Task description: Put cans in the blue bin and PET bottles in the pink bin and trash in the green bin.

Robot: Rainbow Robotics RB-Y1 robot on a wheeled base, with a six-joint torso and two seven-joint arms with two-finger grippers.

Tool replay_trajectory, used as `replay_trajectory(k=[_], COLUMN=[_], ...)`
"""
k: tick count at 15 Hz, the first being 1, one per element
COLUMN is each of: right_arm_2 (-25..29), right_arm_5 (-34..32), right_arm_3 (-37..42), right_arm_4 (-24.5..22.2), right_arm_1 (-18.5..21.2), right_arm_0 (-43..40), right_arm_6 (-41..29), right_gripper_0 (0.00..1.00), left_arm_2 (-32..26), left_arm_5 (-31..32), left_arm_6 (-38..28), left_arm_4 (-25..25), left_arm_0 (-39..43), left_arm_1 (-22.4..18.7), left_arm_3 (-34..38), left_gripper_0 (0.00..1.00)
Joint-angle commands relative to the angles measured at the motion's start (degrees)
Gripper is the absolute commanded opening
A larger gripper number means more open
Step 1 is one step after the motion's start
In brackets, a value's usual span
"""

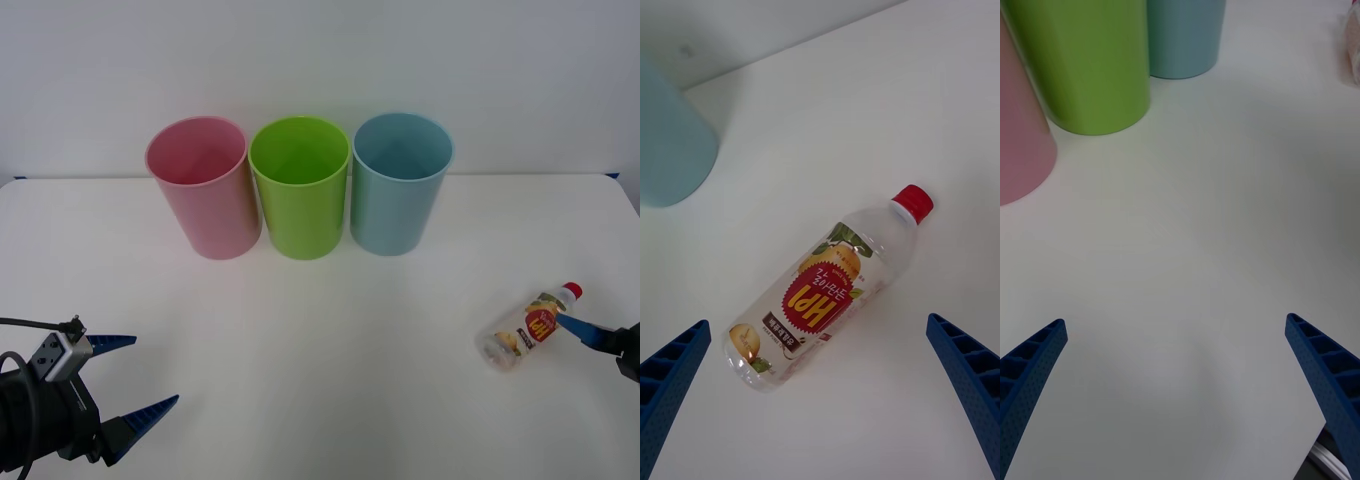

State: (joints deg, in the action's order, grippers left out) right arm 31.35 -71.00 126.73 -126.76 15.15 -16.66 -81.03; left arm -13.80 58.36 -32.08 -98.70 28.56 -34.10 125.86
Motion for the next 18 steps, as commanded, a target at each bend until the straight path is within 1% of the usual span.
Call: replay_trajectory(k=[1, 3, 9, 13, 18], right_arm_2=[-0.59, -0.76, -1.20, -2.96, -4.98], right_arm_5=[0.07, 0.07, -0.01, 0.69, 3.68], right_arm_3=[-2.10, -3.94, -8.25, -9.92, -13.87], right_arm_4=[-3.93, -5.78, -12.28, -12.99, -12.90], right_arm_1=[-1.53, -2.05, -6.10, -6.62, -6.62], right_arm_0=[2.42, 4.09, 8.40, 8.58, 9.72], right_arm_6=[0.00, -0.09, -0.09, -0.09, -0.09], right_gripper_0=[1.00, 1.00, 1.00, 1.00, 1.00], left_arm_2=[0.00, 0.00, 0.00, 0.00, 0.00], left_arm_5=[0.00, 0.00, 0.00, 0.00, 0.00], left_arm_6=[0.00, 0.00, 0.00, 0.00, 0.00], left_arm_4=[0.00, 0.00, 0.00, 0.00, 0.00], left_arm_0=[0.00, 0.00, 0.00, 0.00, 0.00], left_arm_1=[0.00, 0.00, 0.00, 0.00, 0.00], left_arm_3=[0.00, 0.00, 0.00, 0.00, 0.00], left_gripper_0=[1.00, 1.00, 1.00, 1.00, 1.00])
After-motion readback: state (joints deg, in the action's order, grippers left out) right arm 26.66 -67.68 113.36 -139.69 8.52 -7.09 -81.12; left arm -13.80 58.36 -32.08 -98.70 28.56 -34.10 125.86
